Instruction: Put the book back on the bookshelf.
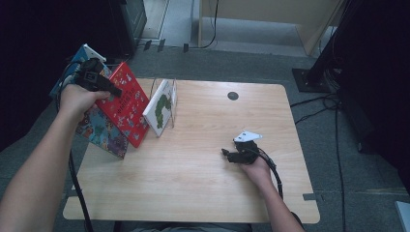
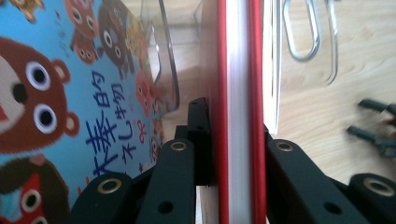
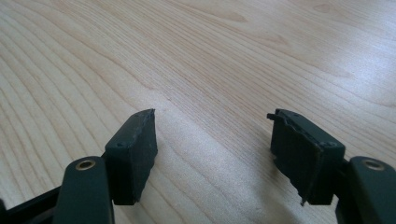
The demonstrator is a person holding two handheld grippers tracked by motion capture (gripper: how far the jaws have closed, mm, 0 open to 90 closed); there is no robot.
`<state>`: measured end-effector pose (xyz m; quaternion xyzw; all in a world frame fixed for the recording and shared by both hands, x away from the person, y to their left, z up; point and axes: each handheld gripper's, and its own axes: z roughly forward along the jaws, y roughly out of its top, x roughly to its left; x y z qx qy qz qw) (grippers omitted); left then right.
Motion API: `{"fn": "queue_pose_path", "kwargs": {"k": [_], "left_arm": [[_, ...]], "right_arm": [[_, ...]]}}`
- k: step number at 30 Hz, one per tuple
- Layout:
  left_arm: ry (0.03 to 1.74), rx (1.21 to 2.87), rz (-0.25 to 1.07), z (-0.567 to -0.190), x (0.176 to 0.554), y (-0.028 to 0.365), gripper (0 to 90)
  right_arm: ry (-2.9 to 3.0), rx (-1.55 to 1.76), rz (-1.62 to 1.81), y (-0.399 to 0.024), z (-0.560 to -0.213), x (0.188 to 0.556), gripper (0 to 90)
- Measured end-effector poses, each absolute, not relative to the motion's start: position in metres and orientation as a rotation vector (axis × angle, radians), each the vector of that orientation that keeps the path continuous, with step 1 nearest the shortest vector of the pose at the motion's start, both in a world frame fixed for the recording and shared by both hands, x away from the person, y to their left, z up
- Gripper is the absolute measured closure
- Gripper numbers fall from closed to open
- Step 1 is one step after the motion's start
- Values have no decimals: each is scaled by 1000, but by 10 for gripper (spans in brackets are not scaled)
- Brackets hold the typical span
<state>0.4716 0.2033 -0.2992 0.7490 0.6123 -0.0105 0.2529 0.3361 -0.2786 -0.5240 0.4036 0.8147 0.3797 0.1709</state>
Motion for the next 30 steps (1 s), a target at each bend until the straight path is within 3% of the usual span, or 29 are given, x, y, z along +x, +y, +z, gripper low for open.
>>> {"fn": "queue_pose_path", "kwargs": {"k": [16, 25, 28, 30], "left_arm": [[1744, 1848, 45, -309, 493, 207, 796], [1727, 1822, 26, -321, 500, 204, 790], [1743, 1829, -3, -319, 500, 206, 753], [1743, 1853, 8, -317, 499, 207, 677]], "right_arm": [[2301, 1159, 1070, -278, -524, 334, 315], [2293, 1168, 1066, -279, -524, 332, 319], [2293, 1165, 1068, -280, -524, 331, 319], [2294, 1165, 1066, -280, -524, 331, 319]]}}
